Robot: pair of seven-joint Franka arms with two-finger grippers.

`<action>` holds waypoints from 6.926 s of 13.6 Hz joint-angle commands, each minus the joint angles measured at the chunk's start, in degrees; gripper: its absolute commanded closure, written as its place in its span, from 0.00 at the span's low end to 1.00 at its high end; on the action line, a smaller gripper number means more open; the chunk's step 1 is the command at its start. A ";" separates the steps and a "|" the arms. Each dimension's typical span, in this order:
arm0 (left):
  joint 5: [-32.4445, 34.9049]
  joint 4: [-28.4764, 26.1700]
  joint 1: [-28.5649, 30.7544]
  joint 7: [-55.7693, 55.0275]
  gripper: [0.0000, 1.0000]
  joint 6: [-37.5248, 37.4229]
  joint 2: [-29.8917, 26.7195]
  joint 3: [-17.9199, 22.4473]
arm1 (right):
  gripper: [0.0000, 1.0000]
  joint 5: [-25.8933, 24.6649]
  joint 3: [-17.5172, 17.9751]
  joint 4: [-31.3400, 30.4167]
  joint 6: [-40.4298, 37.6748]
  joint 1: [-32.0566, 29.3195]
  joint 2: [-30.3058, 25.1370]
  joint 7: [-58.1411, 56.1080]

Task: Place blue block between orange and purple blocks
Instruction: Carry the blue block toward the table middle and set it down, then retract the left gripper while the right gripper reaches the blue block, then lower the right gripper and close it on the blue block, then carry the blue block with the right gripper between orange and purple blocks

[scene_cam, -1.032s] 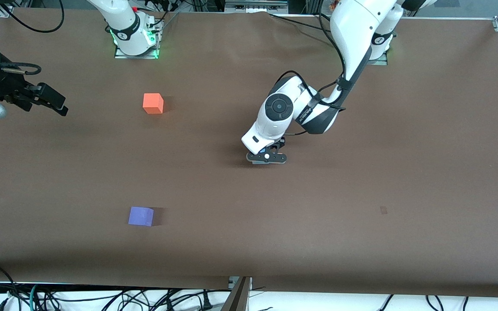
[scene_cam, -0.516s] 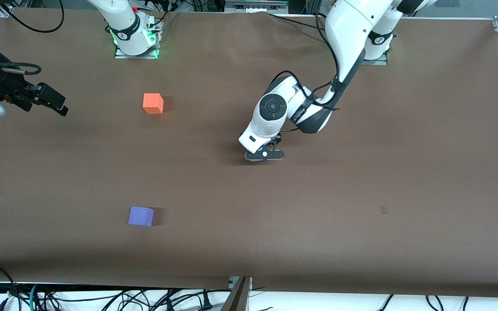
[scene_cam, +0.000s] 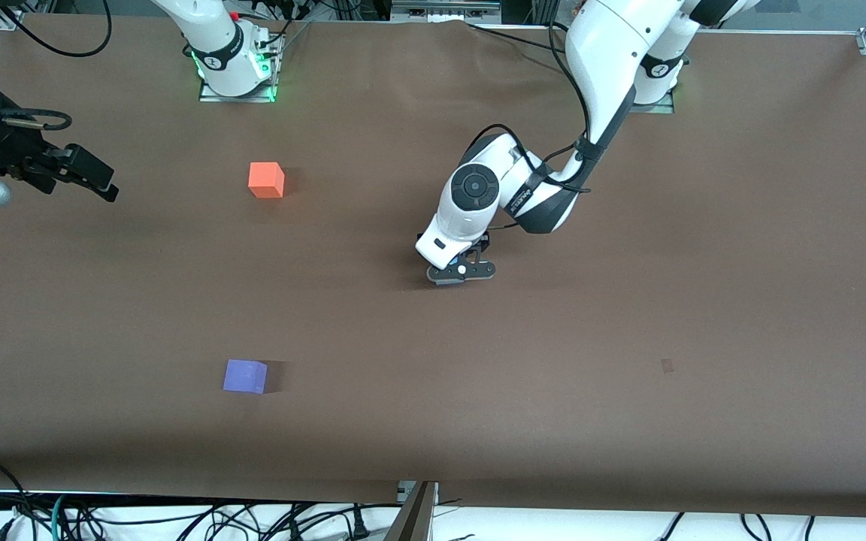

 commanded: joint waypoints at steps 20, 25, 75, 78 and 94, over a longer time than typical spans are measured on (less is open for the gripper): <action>-1.02 0.58 32.11 46.08 0.00 -45.64 -34.61 11.70 | 0.00 5.46 1.28 0.90 12.57 17.26 22.48 25.27; -0.40 0.94 31.59 45.90 0.00 -46.79 -33.29 11.35 | 0.00 10.93 1.55 3.78 29.28 29.66 31.61 49.89; -1.28 7.18 33.52 46.17 0.00 -47.40 -29.51 11.88 | 0.80 6.27 -5.13 -29.34 38.18 13.86 22.22 -2.10; -1.28 7.18 33.52 46.17 0.00 -47.40 -29.51 11.88 | 0.79 6.35 -5.13 -29.43 40.72 13.95 23.98 -1.92; -1.28 7.18 33.43 46.17 0.00 -47.40 -29.51 11.79 | 0.01 6.27 -5.04 -12.37 13.93 14.03 10.02 3.88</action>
